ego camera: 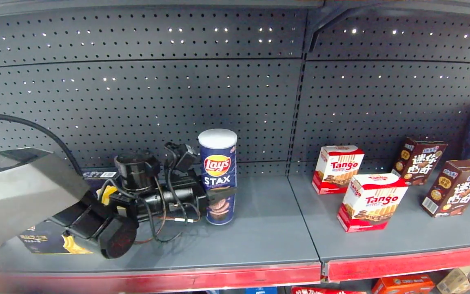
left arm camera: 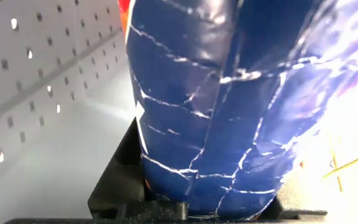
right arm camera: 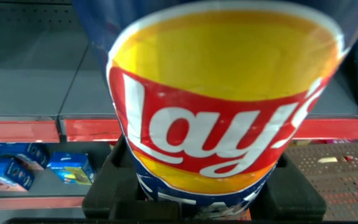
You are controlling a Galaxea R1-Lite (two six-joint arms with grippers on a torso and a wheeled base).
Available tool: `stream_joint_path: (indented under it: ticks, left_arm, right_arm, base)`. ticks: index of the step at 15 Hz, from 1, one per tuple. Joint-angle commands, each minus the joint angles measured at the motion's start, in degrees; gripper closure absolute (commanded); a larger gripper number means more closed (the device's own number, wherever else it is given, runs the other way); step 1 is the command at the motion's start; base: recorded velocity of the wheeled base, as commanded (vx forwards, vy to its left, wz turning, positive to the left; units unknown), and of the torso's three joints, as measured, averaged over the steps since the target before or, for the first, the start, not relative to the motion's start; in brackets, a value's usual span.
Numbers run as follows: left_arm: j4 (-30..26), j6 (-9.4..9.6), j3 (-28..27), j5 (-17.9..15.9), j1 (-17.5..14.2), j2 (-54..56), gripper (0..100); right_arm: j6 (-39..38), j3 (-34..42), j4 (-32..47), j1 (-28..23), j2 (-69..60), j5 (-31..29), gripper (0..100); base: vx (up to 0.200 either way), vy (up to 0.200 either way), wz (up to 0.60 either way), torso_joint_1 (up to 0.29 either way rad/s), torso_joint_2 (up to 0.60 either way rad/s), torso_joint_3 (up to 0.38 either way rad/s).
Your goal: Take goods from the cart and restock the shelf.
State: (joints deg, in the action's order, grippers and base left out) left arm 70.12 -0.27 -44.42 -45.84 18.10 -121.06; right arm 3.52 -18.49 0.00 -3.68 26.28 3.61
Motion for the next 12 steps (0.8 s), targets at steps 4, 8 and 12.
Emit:
stream_joint_path:
  ticks: [4, 8, 12]
  left_arm:
    - [12.58, -0.96, 17.18, 4.26, 1.58, 6.19, 100]
    - [19.88, -4.04, 24.03, 10.5, 3.96, 5.93, 100]
    - [19.88, -3.86, 24.12, 10.59, 3.96, 4.7, 100]
  right_arm:
    - [0.08, 0.12, 0.0, -0.89, 0.08, 0.08, 100]
    - [0.08, 0.21, 0.0, -0.89, 0.08, 0.08, 100]
    - [0.08, 0.12, 0.0, -0.89, 0.08, 0.08, 100]
  base:
    - [0.0, 0.0, 0.0, 0.0, 0.0, 0.0]
    - [0.0, 0.0, 0.0, 0.0, 0.0, 0.0]
    - [0.0, 0.0, 0.0, 0.0, 0.0, 0.0]
